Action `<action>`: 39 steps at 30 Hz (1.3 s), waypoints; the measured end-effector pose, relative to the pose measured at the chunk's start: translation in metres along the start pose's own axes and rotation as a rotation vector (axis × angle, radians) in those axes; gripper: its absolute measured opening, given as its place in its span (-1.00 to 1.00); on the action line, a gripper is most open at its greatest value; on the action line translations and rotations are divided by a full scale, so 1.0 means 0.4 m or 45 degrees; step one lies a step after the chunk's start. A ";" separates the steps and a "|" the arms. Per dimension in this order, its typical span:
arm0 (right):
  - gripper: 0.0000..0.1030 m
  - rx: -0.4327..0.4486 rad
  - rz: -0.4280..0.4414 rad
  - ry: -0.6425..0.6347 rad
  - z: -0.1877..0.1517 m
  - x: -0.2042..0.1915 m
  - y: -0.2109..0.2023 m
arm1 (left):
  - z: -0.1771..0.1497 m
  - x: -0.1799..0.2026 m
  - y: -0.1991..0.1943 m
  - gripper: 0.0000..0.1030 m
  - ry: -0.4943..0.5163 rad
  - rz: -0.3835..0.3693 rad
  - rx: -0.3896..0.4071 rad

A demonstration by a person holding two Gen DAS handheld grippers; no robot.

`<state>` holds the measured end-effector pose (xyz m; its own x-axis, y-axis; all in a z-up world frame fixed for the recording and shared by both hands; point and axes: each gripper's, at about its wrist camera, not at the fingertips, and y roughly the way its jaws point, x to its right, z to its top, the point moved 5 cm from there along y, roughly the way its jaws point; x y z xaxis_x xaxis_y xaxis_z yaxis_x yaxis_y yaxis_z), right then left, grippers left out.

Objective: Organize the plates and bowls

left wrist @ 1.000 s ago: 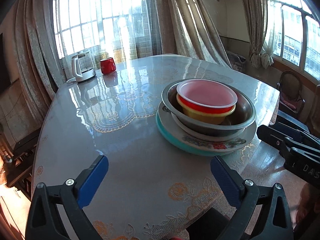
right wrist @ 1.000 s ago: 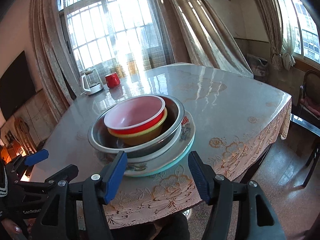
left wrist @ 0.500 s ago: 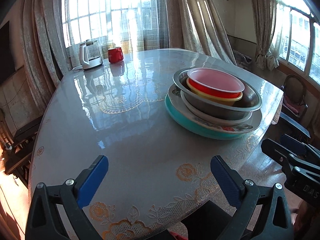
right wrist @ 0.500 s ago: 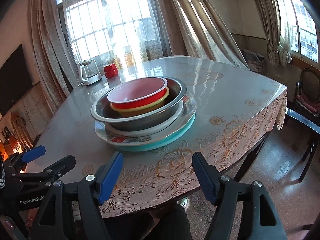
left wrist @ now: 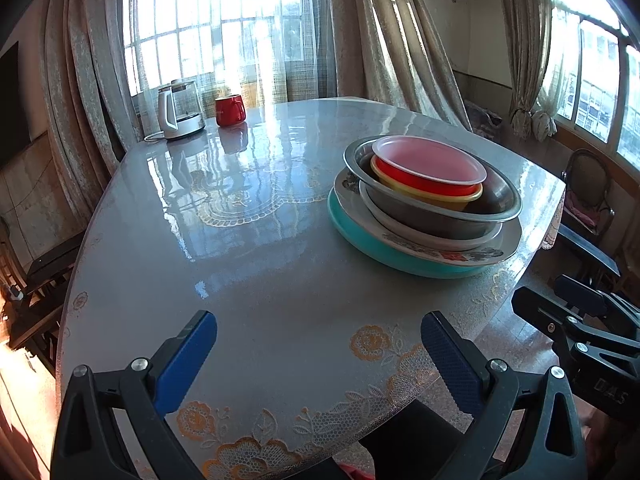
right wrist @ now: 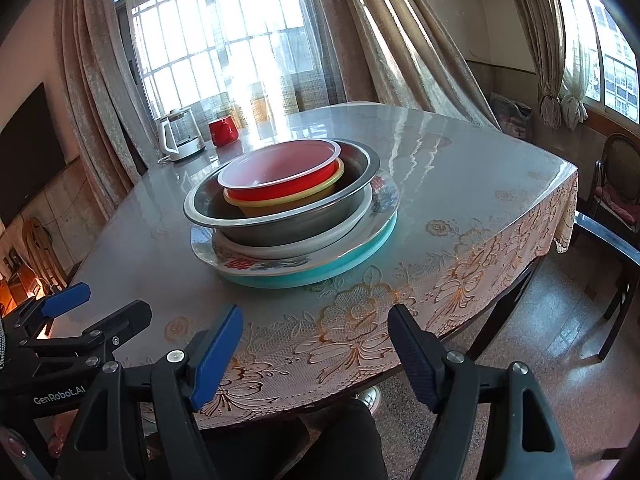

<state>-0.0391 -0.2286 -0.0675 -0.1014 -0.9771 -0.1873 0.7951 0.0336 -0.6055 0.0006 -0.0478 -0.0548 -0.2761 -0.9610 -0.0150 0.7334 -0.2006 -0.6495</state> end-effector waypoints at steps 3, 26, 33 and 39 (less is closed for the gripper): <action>0.48 -0.003 0.001 0.000 0.000 -0.002 0.003 | -0.001 0.000 0.000 0.99 0.001 0.004 -0.001; 0.48 -0.014 -0.002 0.004 0.000 0.002 0.009 | 0.003 0.012 -0.003 0.99 0.029 0.025 0.006; 0.48 -0.014 -0.001 0.005 -0.001 0.002 0.008 | 0.004 0.019 -0.005 0.99 0.049 0.038 0.009; 0.48 -0.017 -0.001 0.006 -0.002 0.003 0.007 | 0.002 0.023 -0.010 0.99 0.054 0.045 0.015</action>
<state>-0.0373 -0.2294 -0.0701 -0.1051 -0.9760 -0.1905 0.7872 0.0354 -0.6157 -0.0044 -0.0561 -0.0516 -0.2756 -0.9587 -0.0701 0.7503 -0.1690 -0.6391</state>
